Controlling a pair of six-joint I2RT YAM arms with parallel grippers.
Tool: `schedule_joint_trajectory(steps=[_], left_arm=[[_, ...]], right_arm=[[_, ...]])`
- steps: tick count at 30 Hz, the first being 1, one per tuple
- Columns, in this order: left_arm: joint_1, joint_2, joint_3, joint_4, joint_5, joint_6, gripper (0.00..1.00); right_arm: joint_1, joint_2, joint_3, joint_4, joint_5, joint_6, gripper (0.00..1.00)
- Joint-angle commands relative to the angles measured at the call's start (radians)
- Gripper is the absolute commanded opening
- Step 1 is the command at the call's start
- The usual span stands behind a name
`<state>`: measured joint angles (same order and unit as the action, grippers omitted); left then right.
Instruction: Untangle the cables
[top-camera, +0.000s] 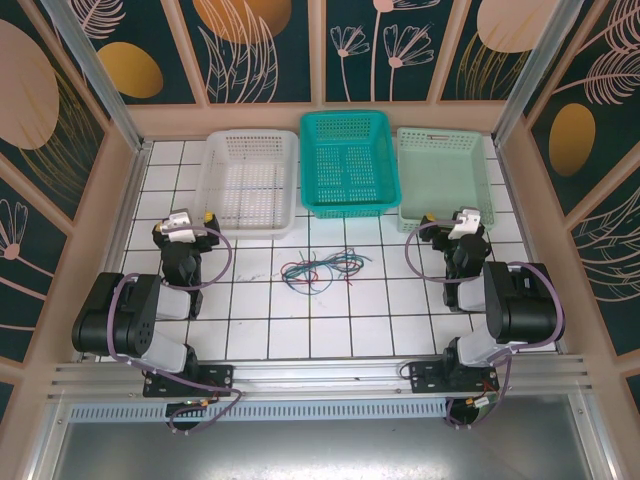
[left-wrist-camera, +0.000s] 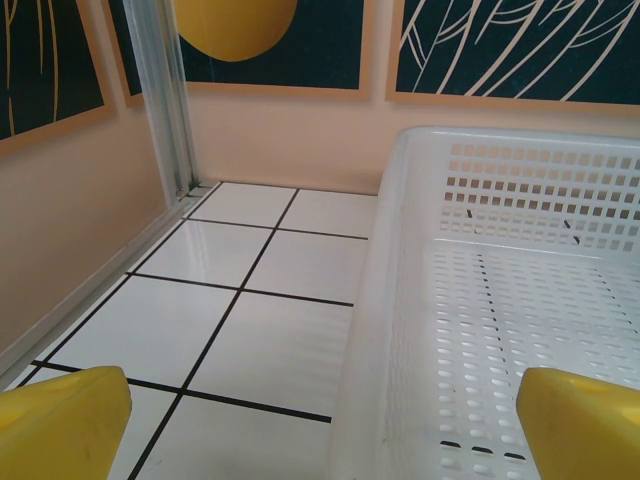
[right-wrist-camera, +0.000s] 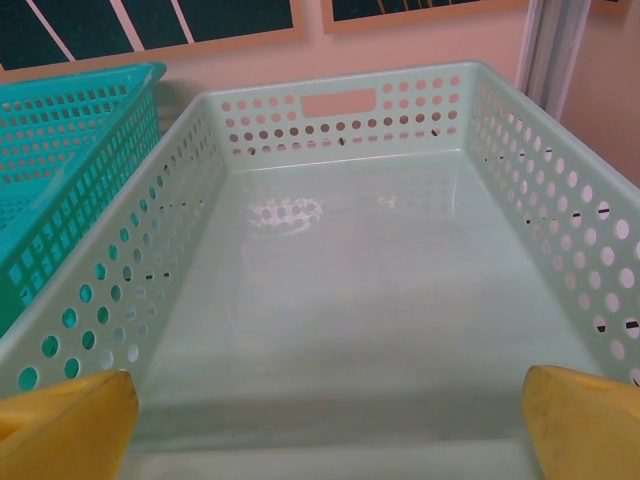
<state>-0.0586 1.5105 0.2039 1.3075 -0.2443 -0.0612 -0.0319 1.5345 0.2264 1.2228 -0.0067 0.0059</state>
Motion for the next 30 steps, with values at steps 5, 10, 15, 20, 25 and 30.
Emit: schedule_joint_trajectory(steps=[5,10,15,20,25,30], left_arm=[[0.005,0.013,0.011,0.010,-0.004,-0.003,0.99],[0.005,0.012,0.012,0.011,-0.003,-0.004,0.99],[0.006,0.014,0.012,0.009,-0.004,-0.004,0.99],[0.005,0.013,0.012,0.010,-0.004,-0.003,0.99],[0.005,-0.009,0.012,-0.002,-0.037,-0.012,0.99],[0.005,-0.236,0.164,-0.541,-0.140,-0.088,0.99]], right_arm=[[-0.007,0.005,0.013,0.011,-0.029,0.010,0.98],[-0.009,0.004,0.021,-0.003,-0.042,0.008,0.99],[-0.011,0.003,0.021,-0.003,-0.045,0.009,0.99],[-0.011,0.003,0.022,-0.003,-0.045,0.008,0.99],[-0.013,0.002,0.021,-0.003,-0.049,0.011,0.96],[-0.013,-0.126,0.199,-0.468,0.016,0.092,0.95]])
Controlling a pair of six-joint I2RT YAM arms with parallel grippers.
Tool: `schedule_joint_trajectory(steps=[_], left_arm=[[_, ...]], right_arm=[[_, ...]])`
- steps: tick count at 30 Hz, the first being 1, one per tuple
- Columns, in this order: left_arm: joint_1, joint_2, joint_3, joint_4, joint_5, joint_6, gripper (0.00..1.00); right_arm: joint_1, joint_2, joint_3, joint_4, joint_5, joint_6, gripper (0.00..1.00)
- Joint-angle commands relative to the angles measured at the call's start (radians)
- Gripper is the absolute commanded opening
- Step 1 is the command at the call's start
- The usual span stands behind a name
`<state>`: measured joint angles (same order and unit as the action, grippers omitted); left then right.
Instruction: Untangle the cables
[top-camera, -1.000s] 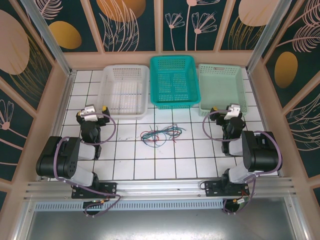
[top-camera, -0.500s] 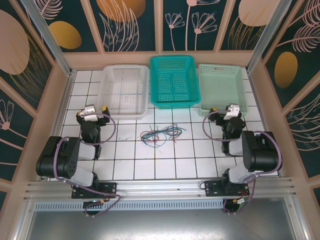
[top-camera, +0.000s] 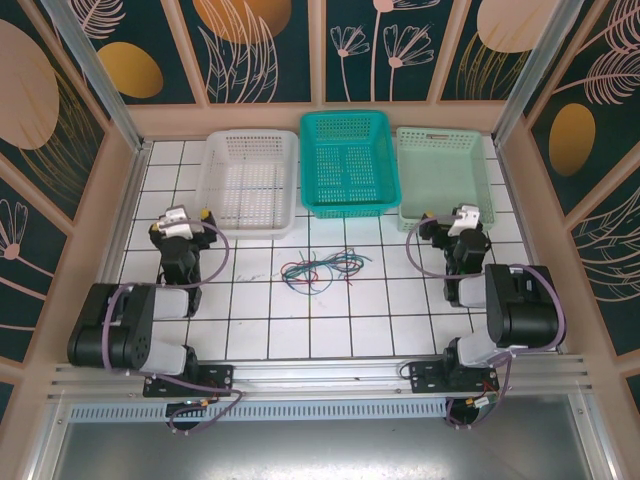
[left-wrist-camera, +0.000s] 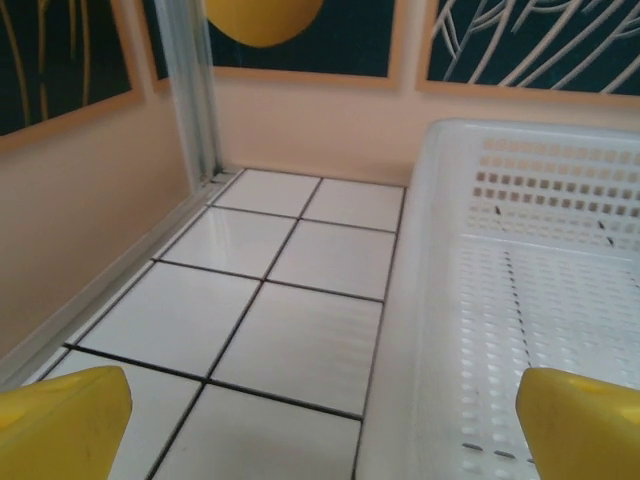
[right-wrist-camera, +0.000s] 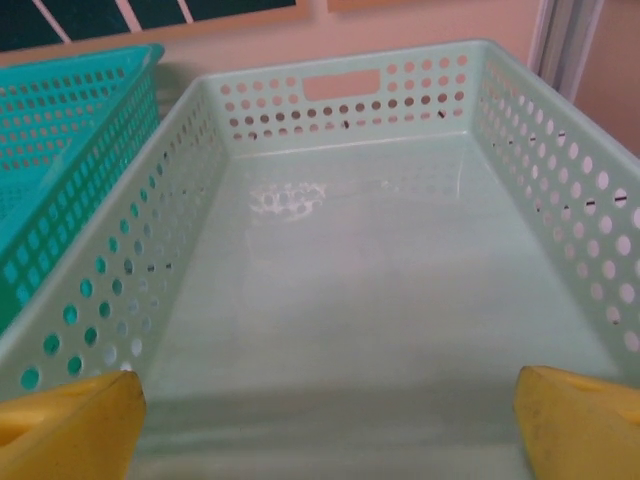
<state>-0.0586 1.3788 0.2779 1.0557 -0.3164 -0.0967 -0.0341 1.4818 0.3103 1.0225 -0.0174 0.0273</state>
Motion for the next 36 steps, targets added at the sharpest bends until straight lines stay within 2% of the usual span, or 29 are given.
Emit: schedule_joint_trajectory(steps=[1,4,8,10,14,16,19,24,30,36], left_arm=[[0.005,-0.145,0.107,-0.373,-0.086,-0.075,0.98],[0.005,-0.263,0.106,-0.535,-0.130,-0.181,0.98],[0.005,-0.392,0.080,-0.633,-0.070,-0.294,0.95],[0.004,-0.423,0.099,-0.691,0.016,-0.324,0.98],[-0.015,-0.431,0.145,-0.783,0.224,-0.363,0.98],[-0.080,-0.437,0.144,-0.790,0.273,-0.379,0.99],[-0.216,-0.443,0.136,-0.793,0.274,-0.376,0.99],[-0.364,-0.439,0.070,-0.730,0.365,-0.350,0.97],[-0.448,-0.363,0.066,-0.668,0.531,-0.290,0.93],[-0.498,-0.223,0.106,-0.630,0.640,-0.298,0.80]], right_arm=[[-0.009,-0.093,0.155,-0.362,0.021,0.080,0.92],[0.022,-0.135,0.201,-0.498,-0.026,0.086,0.84],[0.107,-0.174,0.264,-0.662,-0.018,0.102,0.78],[0.168,-0.184,0.301,-0.740,-0.019,0.100,0.75],[0.297,-0.185,0.349,-0.821,-0.047,0.105,0.74],[0.341,-0.164,0.376,-0.855,-0.077,0.146,0.73],[0.385,-0.125,0.413,-0.885,-0.160,0.181,0.68],[0.465,-0.055,0.464,-0.925,-0.151,0.181,0.67],[0.531,0.029,0.511,-0.931,-0.244,0.208,0.63],[0.568,0.056,0.493,-0.932,-0.260,0.245,0.61]])
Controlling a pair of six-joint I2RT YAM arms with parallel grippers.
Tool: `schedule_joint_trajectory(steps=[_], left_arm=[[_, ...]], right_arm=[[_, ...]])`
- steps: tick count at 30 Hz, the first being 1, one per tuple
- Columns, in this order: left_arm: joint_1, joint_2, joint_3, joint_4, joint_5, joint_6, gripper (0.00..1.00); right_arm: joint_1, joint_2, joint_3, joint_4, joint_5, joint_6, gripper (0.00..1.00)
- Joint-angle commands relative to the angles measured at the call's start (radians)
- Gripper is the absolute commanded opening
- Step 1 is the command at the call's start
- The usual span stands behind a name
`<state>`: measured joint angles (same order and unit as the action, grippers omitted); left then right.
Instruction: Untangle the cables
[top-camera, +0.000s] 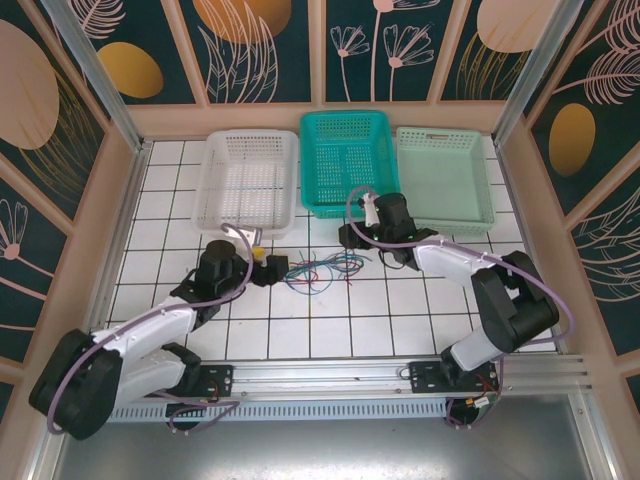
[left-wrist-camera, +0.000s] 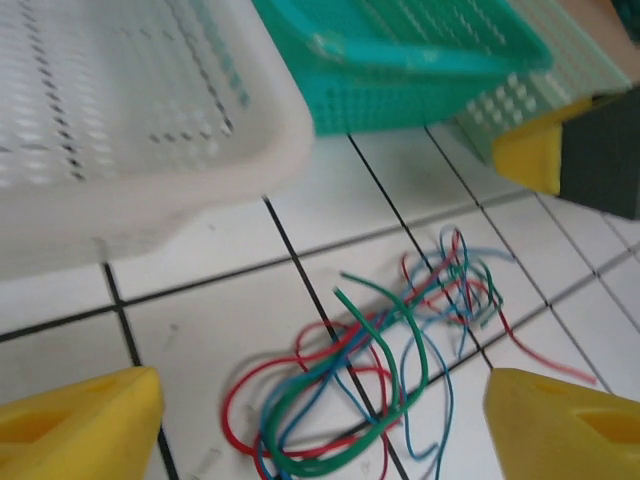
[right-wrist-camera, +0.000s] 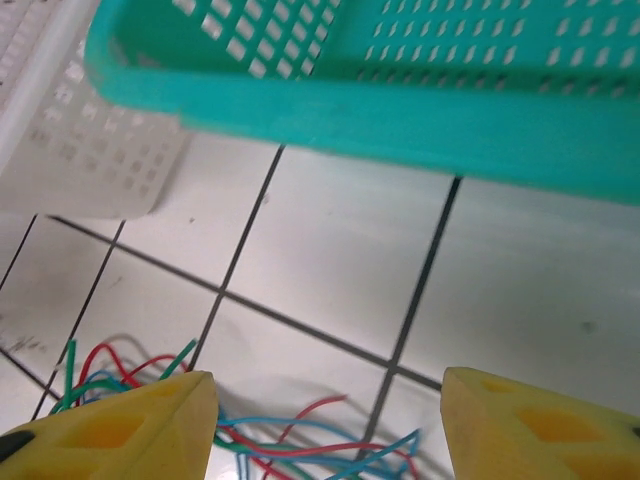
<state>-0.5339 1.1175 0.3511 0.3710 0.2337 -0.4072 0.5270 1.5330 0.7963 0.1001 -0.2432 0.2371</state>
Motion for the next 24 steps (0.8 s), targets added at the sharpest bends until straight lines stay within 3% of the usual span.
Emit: schedule_joint_trajectory(steps=[1,5,11,24], left_arm=[[-0.034,0.055,0.031,0.054,0.091,0.018,0.78],[-0.084,0.084,0.031,0.036,0.062,0.059,0.78],[-0.141,0.121,0.064,-0.027,-0.014,0.116,0.77],[-0.190,0.288,0.135,-0.061,-0.131,0.114,0.63]], right_arm=[[0.007,0.004,0.000,-0.010,-0.035,0.039,0.61],[0.014,0.023,0.000,-0.055,-0.038,0.019,0.61],[0.045,0.025,0.001,-0.179,0.078,-0.055,0.61],[0.051,0.053,-0.053,-0.201,0.182,0.002,0.53]])
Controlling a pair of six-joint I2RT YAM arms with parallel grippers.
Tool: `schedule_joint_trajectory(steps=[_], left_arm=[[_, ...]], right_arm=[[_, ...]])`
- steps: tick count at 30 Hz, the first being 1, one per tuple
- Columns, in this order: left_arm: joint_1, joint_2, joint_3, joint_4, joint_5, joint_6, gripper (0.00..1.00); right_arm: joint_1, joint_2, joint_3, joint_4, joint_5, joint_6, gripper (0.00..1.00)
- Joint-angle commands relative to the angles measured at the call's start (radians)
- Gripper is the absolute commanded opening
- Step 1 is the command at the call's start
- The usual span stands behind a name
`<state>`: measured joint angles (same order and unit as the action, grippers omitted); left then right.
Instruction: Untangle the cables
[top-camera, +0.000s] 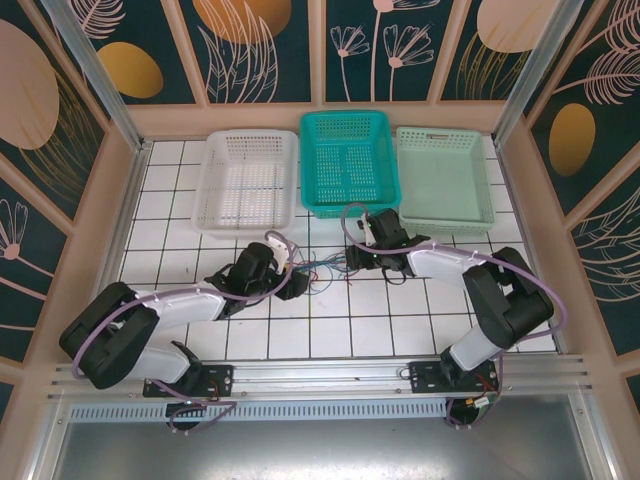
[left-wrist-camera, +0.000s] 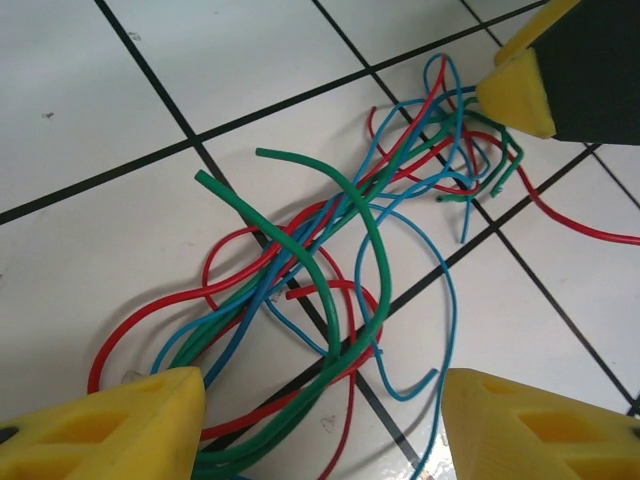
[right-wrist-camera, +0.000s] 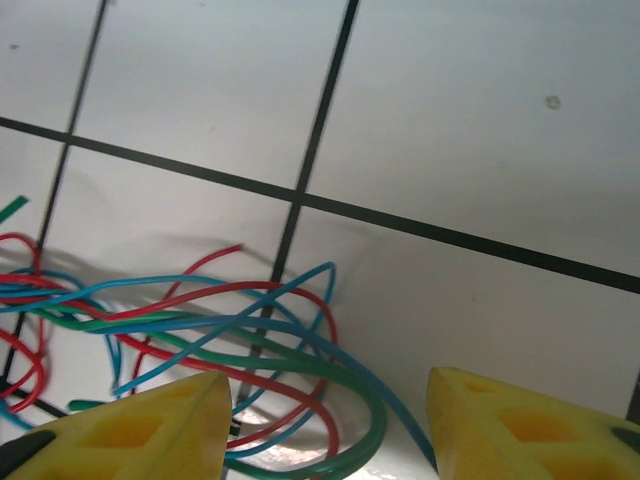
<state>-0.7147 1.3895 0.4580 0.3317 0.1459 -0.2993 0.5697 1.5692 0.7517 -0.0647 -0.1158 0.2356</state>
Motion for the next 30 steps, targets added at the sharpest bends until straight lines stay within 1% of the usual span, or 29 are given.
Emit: schedule_joint_trajectory(steps=[1,5,7,9,12,13,14,15,17,19,20,22,24,26,28,30], left_arm=[[-0.008,0.019,0.028,-0.020,-0.048,0.008,0.61],[-0.008,0.028,0.021,-0.005,-0.066,0.002,0.52],[-0.009,0.031,0.017,-0.001,-0.070,0.002,0.48],[-0.008,0.033,0.008,0.011,-0.077,-0.001,0.47],[-0.009,0.033,-0.007,0.030,-0.075,-0.002,0.50],[-0.008,0.031,-0.013,0.033,-0.076,-0.003,0.55],[-0.009,0.028,-0.021,0.036,-0.079,0.001,0.59],[-0.008,0.023,-0.028,0.040,-0.083,0.006,0.60],[-0.009,0.017,-0.041,0.048,-0.088,0.022,0.62],[-0.009,0.019,-0.048,0.056,-0.086,0.037,0.63],[-0.009,0.024,-0.048,0.061,-0.081,0.043,0.63],[-0.010,0.039,-0.051,0.072,-0.078,0.048,0.63],[-0.011,0.052,-0.057,0.094,-0.086,0.042,0.63],[-0.011,0.067,-0.064,0.119,-0.092,0.031,0.62],[-0.010,0.085,-0.065,0.136,-0.096,0.026,0.60],[-0.010,0.098,-0.065,0.142,-0.106,0.022,0.54]], right_arm=[[0.008,0.018,-0.008,-0.042,0.060,0.008,0.52],[0.016,0.032,-0.006,-0.025,0.036,-0.001,0.41],[0.028,0.050,0.012,-0.039,0.028,-0.002,0.40],[0.045,0.068,0.023,-0.053,0.052,-0.001,0.39],[0.057,0.076,0.023,-0.077,0.092,0.021,0.40],[0.059,0.071,0.018,-0.082,0.105,0.029,0.42],[0.060,0.063,0.011,-0.084,0.118,0.036,0.47],[0.060,0.057,0.004,-0.085,0.126,0.041,0.48],[0.061,0.056,-0.002,-0.079,0.127,0.049,0.49],[0.066,0.075,0.012,-0.086,0.127,0.058,0.47],[0.073,0.090,0.024,-0.100,0.149,0.063,0.45],[0.099,0.112,0.044,-0.129,0.212,0.069,0.35],[0.110,0.119,0.047,-0.149,0.257,0.075,0.23],[0.110,0.106,0.035,-0.146,0.265,0.082,0.13],[0.110,0.076,0.013,-0.127,0.260,0.085,0.08],[0.111,0.043,-0.003,-0.123,0.266,0.094,0.02]])
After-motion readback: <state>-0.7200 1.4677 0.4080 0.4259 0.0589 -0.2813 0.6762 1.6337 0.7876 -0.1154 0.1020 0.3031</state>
